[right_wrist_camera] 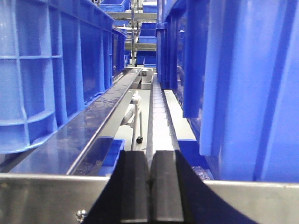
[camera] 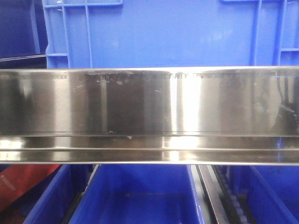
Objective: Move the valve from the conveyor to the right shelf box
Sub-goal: 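Raise both open grippers up out of the blue bins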
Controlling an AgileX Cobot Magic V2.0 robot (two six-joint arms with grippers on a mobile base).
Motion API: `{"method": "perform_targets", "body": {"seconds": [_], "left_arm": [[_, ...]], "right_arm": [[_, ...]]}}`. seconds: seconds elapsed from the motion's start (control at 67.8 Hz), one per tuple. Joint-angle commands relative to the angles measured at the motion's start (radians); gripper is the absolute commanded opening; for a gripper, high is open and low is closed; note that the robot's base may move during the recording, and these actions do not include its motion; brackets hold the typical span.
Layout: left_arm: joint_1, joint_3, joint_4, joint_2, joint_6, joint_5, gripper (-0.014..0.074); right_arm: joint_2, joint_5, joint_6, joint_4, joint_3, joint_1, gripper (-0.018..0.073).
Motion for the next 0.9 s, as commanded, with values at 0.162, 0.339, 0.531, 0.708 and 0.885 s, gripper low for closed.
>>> {"method": "perform_targets", "body": {"seconds": [0.162,0.339,0.531,0.708,0.885], "left_arm": [[0.169,0.15,0.007,-0.016,0.064,-0.198,-0.0111],[0.2,0.15,0.0,-0.016,0.109,-0.188,-0.0111],[0.192,0.15,-0.031,-0.016,0.169,-0.165,-0.0111],[0.192,0.15,-0.031,-0.016,0.169,-0.164,-0.0111],[0.192,0.15,-0.031,-0.016,0.169,-0.164,-0.0111]], "right_arm": [[-0.002,-0.017,-0.006,0.003,0.0,-0.005,-0.0168],[-0.002,-0.017,-0.006,0.003,0.0,-0.005,-0.0168],[-0.002,-0.017,-0.006,0.003,0.0,-0.005,-0.0168],[-0.002,-0.017,-0.006,0.003,0.0,-0.005,-0.0168],[-0.002,-0.017,-0.006,0.003,0.0,-0.005,-0.0168]]}}
